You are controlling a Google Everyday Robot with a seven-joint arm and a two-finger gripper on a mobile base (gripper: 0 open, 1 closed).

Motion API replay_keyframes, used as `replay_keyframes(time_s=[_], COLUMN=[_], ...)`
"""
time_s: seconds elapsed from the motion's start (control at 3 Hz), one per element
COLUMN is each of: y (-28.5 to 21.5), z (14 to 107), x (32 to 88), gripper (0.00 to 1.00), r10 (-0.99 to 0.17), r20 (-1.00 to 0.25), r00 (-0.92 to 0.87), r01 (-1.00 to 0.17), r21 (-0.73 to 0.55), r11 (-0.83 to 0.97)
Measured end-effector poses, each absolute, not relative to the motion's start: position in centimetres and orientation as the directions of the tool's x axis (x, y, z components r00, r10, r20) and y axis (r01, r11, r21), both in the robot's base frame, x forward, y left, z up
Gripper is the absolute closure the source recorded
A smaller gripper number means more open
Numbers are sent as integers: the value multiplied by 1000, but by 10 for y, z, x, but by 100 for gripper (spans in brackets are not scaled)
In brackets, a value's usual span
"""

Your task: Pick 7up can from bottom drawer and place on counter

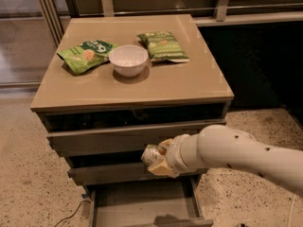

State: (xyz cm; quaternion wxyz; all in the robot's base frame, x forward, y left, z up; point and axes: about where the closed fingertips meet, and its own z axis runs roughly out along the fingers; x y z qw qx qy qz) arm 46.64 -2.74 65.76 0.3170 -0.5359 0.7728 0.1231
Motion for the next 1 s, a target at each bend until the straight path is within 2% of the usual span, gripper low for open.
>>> replay_keyframes(time_s=[0.67, 1.0], y=[-47, -47], z=[764, 764], x=[517, 517], gripper=[100, 100], r10=[-740, -740], r20=[-631, -631], r00=[-233, -233], r01=[-906, -906], r21=[-135, -135], r11=[401, 401])
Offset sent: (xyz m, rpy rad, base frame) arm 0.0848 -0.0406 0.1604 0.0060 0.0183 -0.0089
